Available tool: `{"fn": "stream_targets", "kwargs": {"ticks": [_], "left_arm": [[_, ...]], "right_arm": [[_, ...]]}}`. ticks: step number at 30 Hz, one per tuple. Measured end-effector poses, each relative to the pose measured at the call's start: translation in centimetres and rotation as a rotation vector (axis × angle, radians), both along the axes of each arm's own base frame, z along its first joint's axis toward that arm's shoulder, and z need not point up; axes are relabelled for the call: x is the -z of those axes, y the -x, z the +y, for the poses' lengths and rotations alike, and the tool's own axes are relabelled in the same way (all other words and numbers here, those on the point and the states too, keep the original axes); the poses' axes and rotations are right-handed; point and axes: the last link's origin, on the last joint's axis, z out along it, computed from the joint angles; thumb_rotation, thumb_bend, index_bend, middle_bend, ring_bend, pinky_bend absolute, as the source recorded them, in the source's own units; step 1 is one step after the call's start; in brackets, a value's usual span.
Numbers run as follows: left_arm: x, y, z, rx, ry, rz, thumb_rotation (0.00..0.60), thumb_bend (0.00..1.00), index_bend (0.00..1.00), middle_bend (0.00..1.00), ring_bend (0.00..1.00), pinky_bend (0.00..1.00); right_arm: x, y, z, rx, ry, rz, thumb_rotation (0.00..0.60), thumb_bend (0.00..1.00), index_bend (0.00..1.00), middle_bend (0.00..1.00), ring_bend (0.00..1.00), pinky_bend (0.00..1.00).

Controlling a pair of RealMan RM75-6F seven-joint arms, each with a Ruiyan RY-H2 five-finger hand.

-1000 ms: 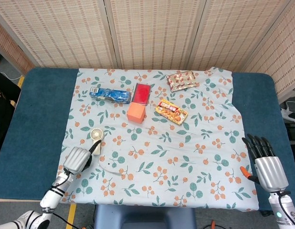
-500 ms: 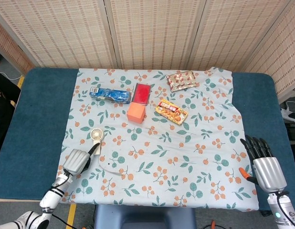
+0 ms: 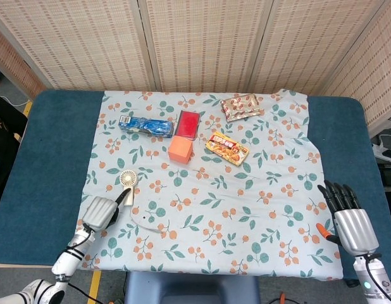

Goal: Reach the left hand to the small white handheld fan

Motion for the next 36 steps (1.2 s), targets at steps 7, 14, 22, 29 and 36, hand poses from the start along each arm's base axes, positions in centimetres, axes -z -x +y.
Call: {"fn": "stream_targets", "kwargs": {"ticks": [7, 14, 22, 29, 36], "left_arm": [[-0.2, 0.1, 0.2, 0.004, -0.01, 0.01, 0.6, 0.77, 0.03, 1.0, 0.91, 0.99], [-0.5, 0.4, 0.2, 0.0, -0.017, 0.009, 0.6, 0.77, 0.03, 1.0, 0.91, 0.99], [-0.4, 0.7, 0.0, -0.004, -0.008, 0.019, 0.6, 0.78, 0.03, 1.0, 0.91, 0.99], [-0.2, 1.0, -0.1, -0.01, 0.0, 0.025, 0.6, 0.78, 0.03, 1.0, 0.91, 0.99], [0.2, 1.4, -0.4, -0.011, 0.016, 0.049, 0.6, 0.79, 0.04, 1.0, 0.91, 0.99]], "right_arm": [[0.1, 0.1, 0.0, 0.011, -0.014, -0.002, 0.6, 0.13, 0.0, 0.0, 0.0, 0.0], [0.1, 0.1, 0.1, 0.012, -0.015, 0.001, 0.6, 0.13, 0.0, 0.0, 0.0, 0.0], [0.1, 0.0, 0.1, 0.012, -0.012, 0.001, 0.6, 0.13, 0.0, 0.0, 0.0, 0.0], [0.1, 0.0, 0.1, 0.012, -0.01, 0.003, 0.6, 0.13, 0.0, 0.0, 0.0, 0.0], [0.0, 0.0, 0.1, 0.011, -0.007, 0.004, 0.6, 0.13, 0.0, 0.0, 0.0, 0.0]]}}
